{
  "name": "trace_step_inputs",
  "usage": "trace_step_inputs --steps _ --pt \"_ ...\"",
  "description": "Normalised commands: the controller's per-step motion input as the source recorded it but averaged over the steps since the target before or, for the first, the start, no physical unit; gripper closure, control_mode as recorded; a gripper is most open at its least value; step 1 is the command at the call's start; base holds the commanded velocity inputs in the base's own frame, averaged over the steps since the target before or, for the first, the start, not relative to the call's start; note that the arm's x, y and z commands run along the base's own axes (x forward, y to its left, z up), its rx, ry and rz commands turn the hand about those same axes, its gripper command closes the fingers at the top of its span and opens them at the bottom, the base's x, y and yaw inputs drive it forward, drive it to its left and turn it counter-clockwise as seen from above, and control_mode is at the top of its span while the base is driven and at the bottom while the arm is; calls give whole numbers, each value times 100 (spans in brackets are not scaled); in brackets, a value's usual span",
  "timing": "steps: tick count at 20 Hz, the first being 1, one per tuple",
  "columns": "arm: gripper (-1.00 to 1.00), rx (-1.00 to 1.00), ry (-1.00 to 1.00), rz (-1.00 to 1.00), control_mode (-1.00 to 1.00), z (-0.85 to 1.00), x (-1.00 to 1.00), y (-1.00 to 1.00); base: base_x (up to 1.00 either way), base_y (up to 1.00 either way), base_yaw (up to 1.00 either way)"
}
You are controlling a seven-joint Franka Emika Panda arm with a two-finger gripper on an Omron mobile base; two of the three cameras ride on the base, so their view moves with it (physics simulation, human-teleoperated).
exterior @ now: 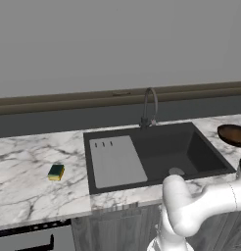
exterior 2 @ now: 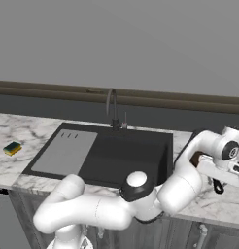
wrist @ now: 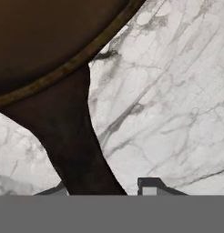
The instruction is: Pick the pan and sponge and place them into the sink. Then turn on the water.
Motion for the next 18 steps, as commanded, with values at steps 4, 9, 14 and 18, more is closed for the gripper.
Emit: trace_step_inputs --steps 4,9,14,18 --pt "100 -4 -1 22 -100 29 -52 94 0 0 0" --pt "100 -11 0 37 -100 37 -56 100 0 0 0" --pt "100 -13 0 31 -100 26 -32 100 0 0 0" --pt "100 -7 0 22 -100 27 -2 100 0 0 0"
